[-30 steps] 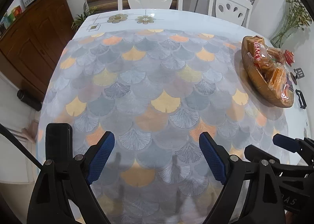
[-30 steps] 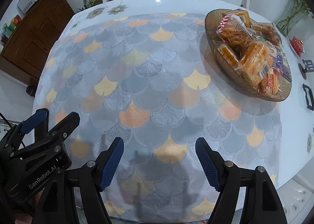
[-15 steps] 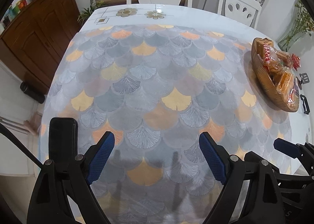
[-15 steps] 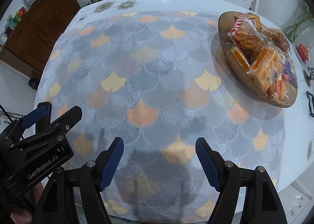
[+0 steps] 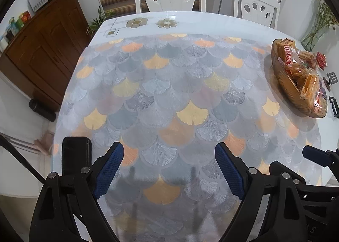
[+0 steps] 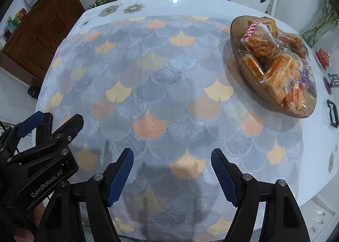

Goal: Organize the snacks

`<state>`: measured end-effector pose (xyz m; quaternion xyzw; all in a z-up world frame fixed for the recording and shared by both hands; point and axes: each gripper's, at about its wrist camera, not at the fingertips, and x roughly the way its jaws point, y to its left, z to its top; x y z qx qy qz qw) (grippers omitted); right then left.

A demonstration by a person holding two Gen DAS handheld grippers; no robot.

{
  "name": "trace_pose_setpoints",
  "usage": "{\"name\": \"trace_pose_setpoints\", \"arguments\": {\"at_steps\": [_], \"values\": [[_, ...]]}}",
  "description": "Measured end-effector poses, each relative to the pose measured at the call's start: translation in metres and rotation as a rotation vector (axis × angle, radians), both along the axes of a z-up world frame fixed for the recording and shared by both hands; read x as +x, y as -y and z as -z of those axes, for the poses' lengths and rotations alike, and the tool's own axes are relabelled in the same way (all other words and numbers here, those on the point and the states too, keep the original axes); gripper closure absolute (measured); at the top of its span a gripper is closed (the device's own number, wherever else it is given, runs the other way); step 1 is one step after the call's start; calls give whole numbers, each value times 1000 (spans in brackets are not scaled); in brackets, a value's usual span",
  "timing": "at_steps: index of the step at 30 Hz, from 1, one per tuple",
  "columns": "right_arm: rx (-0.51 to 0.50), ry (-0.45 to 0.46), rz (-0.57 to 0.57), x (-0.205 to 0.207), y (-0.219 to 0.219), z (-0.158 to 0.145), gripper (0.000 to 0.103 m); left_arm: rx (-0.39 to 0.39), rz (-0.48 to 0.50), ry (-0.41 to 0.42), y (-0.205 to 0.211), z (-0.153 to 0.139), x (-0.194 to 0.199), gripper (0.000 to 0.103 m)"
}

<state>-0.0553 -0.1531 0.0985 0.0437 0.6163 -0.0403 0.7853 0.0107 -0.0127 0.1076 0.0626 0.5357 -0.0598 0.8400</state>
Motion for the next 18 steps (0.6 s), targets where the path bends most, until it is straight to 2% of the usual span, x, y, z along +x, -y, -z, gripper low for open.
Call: {"name": "trace_pose_setpoints", "arguments": {"at_steps": [12, 18], "values": [[9, -10, 0, 4, 0, 2, 30, 35, 2, 2, 1, 2, 0, 16], [16, -16, 2, 5, -2, 3, 29, 26, 3, 2, 0, 2, 1, 16]]}}
